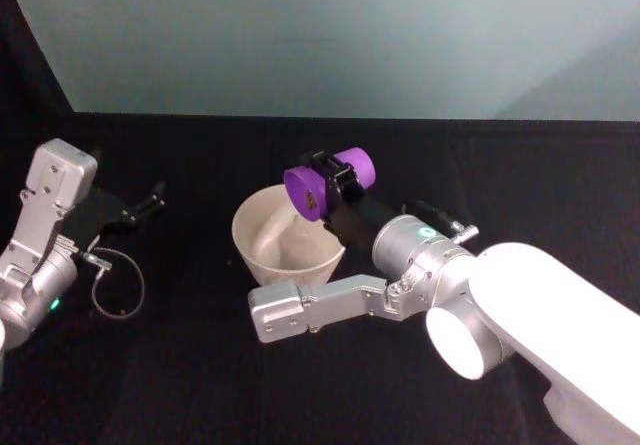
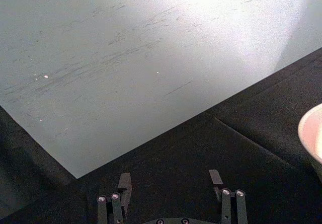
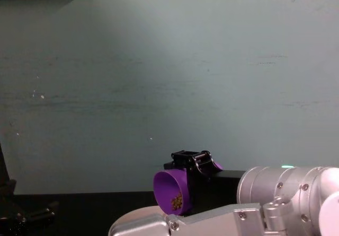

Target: Pick up the cup and pour the mung beans from the cup into the bowl.

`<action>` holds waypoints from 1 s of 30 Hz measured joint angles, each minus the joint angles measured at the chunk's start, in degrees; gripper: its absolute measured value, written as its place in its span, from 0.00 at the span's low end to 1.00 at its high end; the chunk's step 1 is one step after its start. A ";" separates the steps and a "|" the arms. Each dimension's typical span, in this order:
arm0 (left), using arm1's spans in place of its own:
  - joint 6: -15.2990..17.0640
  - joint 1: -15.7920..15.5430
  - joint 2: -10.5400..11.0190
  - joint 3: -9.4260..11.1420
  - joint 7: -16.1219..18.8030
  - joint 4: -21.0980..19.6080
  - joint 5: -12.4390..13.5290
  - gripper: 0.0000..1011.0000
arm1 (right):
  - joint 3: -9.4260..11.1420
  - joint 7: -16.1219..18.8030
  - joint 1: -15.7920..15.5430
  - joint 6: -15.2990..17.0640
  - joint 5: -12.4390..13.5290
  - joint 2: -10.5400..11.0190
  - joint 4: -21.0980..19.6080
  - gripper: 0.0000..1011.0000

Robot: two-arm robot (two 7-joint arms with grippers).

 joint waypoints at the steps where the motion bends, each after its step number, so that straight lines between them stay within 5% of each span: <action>1: 0.00 0.00 0.00 0.00 0.00 0.00 0.00 0.99 | -0.01 -0.04 -0.03 -0.19 -0.55 0.00 0.03 0.72; 30: 0.00 0.00 0.00 0.00 0.00 0.00 0.00 0.99 | -0.35 -0.17 -0.26 -0.96 -5.91 -0.38 0.49 0.72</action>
